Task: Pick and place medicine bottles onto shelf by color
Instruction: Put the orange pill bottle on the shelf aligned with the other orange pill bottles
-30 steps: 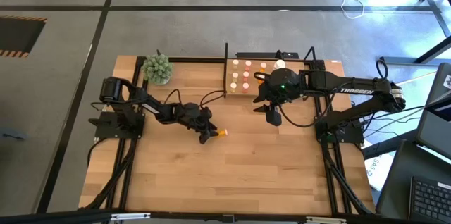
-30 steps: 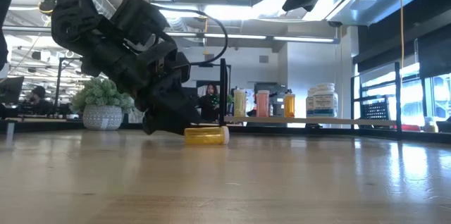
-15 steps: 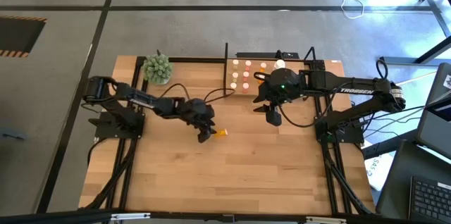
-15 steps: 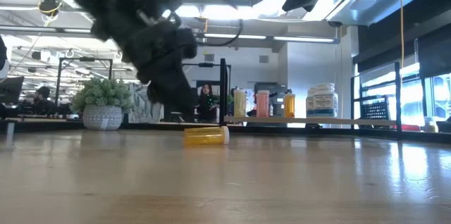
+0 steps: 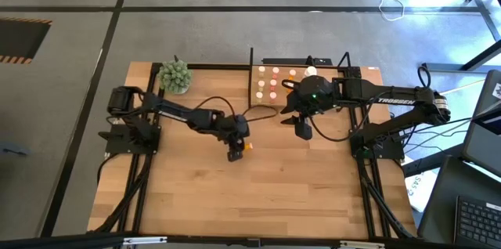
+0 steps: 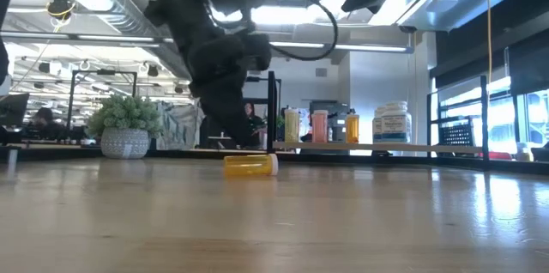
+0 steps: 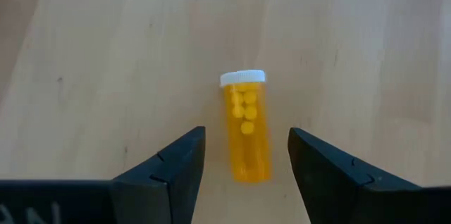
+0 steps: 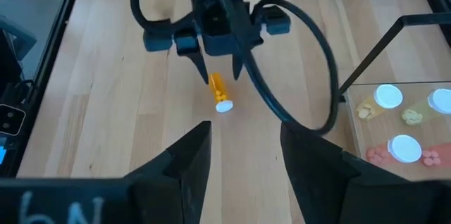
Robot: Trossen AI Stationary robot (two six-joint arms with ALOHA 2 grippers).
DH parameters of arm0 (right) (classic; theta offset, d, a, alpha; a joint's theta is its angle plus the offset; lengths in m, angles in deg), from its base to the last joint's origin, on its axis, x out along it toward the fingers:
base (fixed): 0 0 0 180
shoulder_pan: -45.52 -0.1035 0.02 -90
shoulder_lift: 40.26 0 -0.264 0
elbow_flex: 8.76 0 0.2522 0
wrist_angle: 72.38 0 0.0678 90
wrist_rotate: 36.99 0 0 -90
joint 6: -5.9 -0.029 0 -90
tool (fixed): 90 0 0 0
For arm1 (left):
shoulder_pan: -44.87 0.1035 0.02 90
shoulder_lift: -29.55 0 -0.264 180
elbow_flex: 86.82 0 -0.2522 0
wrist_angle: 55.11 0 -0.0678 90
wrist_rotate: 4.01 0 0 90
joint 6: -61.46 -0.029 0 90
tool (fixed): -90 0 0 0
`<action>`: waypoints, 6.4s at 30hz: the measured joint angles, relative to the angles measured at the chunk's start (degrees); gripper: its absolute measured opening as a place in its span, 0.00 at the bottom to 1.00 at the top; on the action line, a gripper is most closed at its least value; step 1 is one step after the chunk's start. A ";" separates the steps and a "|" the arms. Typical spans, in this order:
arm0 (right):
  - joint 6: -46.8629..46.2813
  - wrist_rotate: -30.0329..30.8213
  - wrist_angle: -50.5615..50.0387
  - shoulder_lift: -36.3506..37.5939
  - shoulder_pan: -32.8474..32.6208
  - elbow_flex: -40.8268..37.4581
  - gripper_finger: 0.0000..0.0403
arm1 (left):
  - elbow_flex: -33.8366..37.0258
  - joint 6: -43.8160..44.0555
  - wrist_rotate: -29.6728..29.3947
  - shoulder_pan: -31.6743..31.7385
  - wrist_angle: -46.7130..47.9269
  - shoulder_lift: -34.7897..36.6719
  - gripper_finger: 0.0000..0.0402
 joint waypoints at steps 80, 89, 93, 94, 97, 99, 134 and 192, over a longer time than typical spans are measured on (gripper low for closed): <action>-0.01 0.00 1.42 0.02 0.00 0.02 0.43 | -2.04 3.37 0.54 2.93 -0.95 3.35 0.14; 0.01 0.02 3.56 0.02 0.01 0.02 0.43 | -1.99 0.61 -4.87 2.69 -0.57 10.56 0.14; -0.27 0.02 3.97 0.04 -0.01 0.04 0.43 | -1.99 0.60 -7.40 2.66 -1.33 13.20 0.14; -0.44 0.02 4.16 0.04 0.00 0.04 0.43 | -1.99 0.58 -7.72 2.65 -2.52 13.73 0.14; 0.20 -0.19 5.10 -0.23 -0.01 0.06 0.43 | -2.00 -1.21 -7.83 2.65 -4.95 14.80 0.14; 2.19 -1.44 5.20 -0.61 -0.01 0.07 0.43 | -2.01 -3.05 -7.83 2.47 -6.76 14.69 0.14; 10.14 -7.77 15.08 -10.66 -0.01 0.07 0.43 | -2.03 -9.49 -6.04 -0.24 -16.40 14.65 0.14; 2.41 -6.01 10.78 -9.59 -0.01 0.26 0.28 | -2.04 -10.95 -6.04 1.18 -14.87 16.72 0.39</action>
